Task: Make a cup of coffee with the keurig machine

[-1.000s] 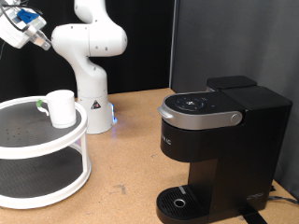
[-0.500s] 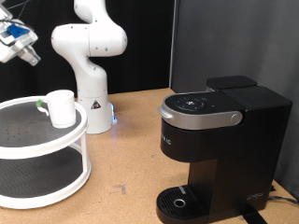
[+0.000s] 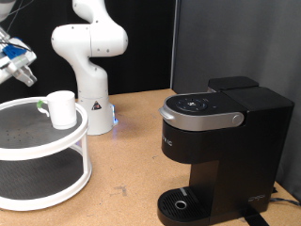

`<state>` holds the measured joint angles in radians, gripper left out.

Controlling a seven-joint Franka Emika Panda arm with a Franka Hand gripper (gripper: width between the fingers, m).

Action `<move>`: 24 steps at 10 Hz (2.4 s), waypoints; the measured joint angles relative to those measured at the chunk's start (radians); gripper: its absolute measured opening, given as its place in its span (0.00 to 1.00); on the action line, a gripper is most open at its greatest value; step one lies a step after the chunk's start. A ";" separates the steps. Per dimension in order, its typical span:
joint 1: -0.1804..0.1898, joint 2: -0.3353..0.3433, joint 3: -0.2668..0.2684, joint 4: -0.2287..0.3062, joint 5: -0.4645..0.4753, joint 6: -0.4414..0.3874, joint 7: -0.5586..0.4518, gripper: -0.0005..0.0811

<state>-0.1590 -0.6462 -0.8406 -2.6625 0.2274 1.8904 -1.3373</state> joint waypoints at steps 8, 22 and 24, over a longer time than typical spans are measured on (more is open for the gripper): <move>0.050 0.066 -0.034 -0.049 0.012 0.058 -0.074 0.24; 0.049 0.067 -0.042 -0.107 0.009 0.130 -0.090 0.87; 0.049 0.067 -0.042 -0.109 0.008 0.131 -0.089 0.70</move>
<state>-0.1102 -0.5795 -0.8828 -2.7710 0.2359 2.0211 -1.4268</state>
